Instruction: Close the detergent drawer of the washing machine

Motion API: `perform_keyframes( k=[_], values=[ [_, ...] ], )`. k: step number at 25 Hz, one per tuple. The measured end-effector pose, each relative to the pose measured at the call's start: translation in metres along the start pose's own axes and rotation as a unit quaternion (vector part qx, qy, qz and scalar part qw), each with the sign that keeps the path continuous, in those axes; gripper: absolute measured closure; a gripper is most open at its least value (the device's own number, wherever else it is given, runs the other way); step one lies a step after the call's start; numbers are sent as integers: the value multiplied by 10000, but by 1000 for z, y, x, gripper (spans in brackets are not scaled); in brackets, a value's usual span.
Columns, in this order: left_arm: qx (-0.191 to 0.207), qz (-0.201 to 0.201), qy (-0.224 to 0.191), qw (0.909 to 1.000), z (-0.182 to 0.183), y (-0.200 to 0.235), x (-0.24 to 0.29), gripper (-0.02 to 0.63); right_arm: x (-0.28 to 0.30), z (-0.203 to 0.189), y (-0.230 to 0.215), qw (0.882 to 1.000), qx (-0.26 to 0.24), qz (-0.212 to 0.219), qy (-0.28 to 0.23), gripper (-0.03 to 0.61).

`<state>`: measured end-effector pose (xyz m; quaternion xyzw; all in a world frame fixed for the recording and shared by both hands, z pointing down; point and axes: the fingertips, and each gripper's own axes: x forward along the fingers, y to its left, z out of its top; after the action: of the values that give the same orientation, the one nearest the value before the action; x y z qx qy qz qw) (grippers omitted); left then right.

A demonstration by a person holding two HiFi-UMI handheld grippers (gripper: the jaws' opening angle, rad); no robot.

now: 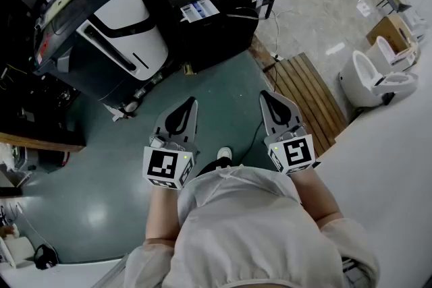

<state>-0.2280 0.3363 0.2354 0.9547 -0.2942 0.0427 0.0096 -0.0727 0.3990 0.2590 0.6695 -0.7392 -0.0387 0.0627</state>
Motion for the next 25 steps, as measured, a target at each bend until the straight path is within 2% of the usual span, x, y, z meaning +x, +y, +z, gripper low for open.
perform_keyframes(
  k=[15,25],
  values=[
    [-167,-31,36,9998,-6,2,16,595,3,-9,-15,9998,86,-175,46,577],
    [-194,-143,12,9997,-12,56,70,595,70,-19,-41,9987,193,-426,188,575]
  ],
)
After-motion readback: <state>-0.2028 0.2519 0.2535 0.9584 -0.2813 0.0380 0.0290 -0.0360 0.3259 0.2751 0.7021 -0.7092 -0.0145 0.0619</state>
